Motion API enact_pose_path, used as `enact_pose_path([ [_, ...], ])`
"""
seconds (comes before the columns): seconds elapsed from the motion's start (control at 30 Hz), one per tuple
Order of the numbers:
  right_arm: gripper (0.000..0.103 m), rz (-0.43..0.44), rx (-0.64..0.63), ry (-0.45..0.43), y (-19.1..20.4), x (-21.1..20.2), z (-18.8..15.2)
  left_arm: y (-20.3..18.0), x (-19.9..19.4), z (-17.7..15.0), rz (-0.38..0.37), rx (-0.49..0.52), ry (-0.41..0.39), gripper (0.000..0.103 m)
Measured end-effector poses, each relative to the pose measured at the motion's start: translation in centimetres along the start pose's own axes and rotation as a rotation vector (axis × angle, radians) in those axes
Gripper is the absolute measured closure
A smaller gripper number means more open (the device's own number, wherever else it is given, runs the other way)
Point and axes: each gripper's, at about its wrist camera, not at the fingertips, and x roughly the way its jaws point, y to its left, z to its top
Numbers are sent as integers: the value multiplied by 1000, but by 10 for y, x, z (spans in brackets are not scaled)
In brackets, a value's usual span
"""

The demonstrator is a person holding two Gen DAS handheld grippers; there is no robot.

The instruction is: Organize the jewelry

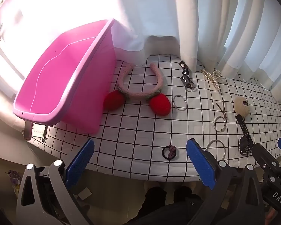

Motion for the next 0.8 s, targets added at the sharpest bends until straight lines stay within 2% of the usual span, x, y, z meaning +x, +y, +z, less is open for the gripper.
enact_pose_path([
  [0.8, 9, -1, -2, 0, 1, 4, 0, 2, 0, 2, 13, 4, 0, 6],
])
